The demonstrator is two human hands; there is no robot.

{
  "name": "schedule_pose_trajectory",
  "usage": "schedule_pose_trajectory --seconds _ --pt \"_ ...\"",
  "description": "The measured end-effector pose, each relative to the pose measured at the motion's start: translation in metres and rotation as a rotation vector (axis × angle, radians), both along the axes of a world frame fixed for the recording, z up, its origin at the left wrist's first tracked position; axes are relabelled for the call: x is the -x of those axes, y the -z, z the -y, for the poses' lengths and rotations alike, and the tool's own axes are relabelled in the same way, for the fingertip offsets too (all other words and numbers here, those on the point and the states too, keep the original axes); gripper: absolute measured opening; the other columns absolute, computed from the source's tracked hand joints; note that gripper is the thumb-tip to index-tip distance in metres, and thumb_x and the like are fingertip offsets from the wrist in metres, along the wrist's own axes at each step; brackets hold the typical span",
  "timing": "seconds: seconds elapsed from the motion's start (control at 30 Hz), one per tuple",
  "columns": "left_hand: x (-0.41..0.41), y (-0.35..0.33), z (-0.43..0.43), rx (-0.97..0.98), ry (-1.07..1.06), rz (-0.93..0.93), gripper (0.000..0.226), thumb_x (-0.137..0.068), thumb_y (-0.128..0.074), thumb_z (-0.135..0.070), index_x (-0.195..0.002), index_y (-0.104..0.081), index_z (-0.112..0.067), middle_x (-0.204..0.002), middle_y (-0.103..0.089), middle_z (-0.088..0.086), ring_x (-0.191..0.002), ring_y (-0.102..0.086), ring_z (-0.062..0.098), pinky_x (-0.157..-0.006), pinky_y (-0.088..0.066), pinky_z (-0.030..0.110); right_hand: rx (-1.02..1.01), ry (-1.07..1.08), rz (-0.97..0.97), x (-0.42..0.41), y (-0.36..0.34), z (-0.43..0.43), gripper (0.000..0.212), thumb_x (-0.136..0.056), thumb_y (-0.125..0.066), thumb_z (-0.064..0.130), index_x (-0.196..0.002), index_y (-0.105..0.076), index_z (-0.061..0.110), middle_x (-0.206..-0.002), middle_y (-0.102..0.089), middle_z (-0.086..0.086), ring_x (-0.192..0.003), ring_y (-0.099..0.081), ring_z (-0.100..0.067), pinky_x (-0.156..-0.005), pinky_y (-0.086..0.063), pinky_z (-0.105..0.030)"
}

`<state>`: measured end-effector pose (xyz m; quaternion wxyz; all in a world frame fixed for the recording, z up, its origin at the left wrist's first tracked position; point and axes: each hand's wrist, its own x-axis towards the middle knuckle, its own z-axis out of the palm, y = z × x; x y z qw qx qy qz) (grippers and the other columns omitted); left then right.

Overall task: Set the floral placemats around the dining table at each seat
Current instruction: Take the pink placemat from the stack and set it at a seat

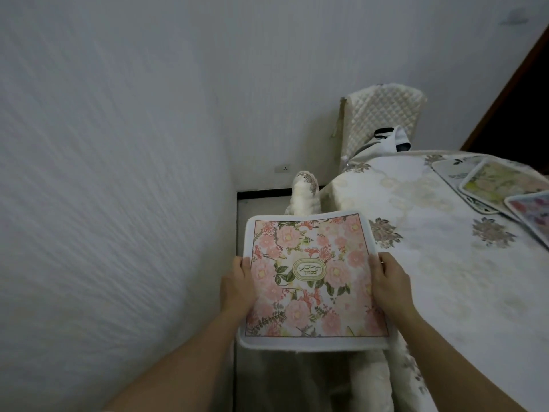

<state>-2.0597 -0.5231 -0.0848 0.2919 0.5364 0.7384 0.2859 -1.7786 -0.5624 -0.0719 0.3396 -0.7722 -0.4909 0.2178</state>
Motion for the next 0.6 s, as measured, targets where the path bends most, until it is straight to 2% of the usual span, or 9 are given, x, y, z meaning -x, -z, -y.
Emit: schedule_pose_trajectory --seconds 0.27,0.4,0.5,0.6 --pt "-0.014 -0.013 -0.083 -0.110 0.059 0.023 0.033 -0.105 -0.034 -0.033 -0.089 -0.051 -0.011 -0.073 -0.054 0.000 -0.064 -0.052 0.016 -0.050 -0.035 0.024 -0.028 0.062 -0.038 -0.011 -0.005 -0.062 0.031 -0.103 -0.037 0.037 -0.097 -0.055 0.013 -0.083 -0.060 -0.002 -0.071 -0.055 -0.012 -0.055 -0.038 -0.026" --pt "-0.033 -0.010 -0.137 -0.124 0.099 0.037 0.036 -0.105 -0.033 -0.035 -0.089 -0.052 -0.009 -0.077 -0.058 0.005 -0.067 -0.055 0.017 -0.054 -0.042 0.029 -0.072 0.125 -0.053 -0.028 -0.002 -0.100 0.034 -0.102 -0.037 0.036 -0.094 -0.054 0.008 -0.083 -0.060 -0.006 -0.075 -0.057 -0.022 -0.062 -0.042 -0.035" --pt "-0.048 -0.010 -0.180 -0.145 0.142 0.063 0.035 -0.105 -0.033 -0.036 -0.086 -0.050 -0.011 -0.080 -0.061 0.010 -0.071 -0.059 0.024 -0.058 -0.049 0.037 -0.074 0.171 -0.061 -0.040 0.001 -0.135 0.034 -0.103 -0.038 0.034 -0.092 -0.054 0.006 -0.082 -0.059 -0.007 -0.074 -0.055 -0.025 -0.060 -0.038 -0.035" --pt "-0.062 -0.013 -0.228 -0.151 0.193 0.064 0.033 -0.105 -0.033 -0.035 -0.087 -0.049 -0.012 -0.077 -0.058 0.005 -0.066 -0.056 0.018 -0.056 -0.047 0.034 -0.071 0.217 -0.081 -0.052 0.010 -0.173 0.035 -0.103 -0.037 0.035 -0.094 -0.055 0.006 -0.084 -0.059 -0.007 -0.075 -0.054 -0.025 -0.061 -0.038 -0.035"
